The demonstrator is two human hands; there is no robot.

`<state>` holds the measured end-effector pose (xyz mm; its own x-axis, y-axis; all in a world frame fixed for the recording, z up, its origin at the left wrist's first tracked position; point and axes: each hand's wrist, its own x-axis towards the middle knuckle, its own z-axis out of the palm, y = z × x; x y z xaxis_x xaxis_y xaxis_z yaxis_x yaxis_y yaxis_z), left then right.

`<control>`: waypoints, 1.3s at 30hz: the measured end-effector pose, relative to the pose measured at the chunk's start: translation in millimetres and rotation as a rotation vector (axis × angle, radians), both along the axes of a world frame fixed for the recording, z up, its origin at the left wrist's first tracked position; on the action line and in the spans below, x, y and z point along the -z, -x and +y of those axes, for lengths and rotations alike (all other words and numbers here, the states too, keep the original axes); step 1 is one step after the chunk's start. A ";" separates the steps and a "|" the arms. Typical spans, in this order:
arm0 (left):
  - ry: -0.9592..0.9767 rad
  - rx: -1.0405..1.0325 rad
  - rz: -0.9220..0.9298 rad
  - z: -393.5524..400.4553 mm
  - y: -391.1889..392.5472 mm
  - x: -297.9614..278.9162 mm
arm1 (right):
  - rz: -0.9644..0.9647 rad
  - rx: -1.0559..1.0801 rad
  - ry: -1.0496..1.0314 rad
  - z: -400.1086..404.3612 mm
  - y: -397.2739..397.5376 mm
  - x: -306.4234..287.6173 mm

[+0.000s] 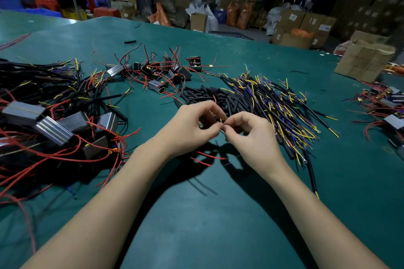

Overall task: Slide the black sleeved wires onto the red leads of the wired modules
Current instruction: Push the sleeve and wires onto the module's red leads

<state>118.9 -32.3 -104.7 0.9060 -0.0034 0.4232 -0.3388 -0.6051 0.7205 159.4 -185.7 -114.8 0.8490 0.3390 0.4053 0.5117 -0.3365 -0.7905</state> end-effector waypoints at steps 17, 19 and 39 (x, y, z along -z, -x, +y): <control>-0.414 -0.003 0.006 -1.8 -1.7 -2.9 | 0.332 -0.156 0.050 -14.2 -9.7 -3.0; -0.477 -0.016 -0.006 -3.1 -1.8 -1.7 | 0.283 -0.133 0.066 -13.4 -9.3 -2.3; -0.115 -0.059 0.204 -5.0 -2.6 1.4 | -0.351 -0.056 0.290 -11.5 -7.5 7.1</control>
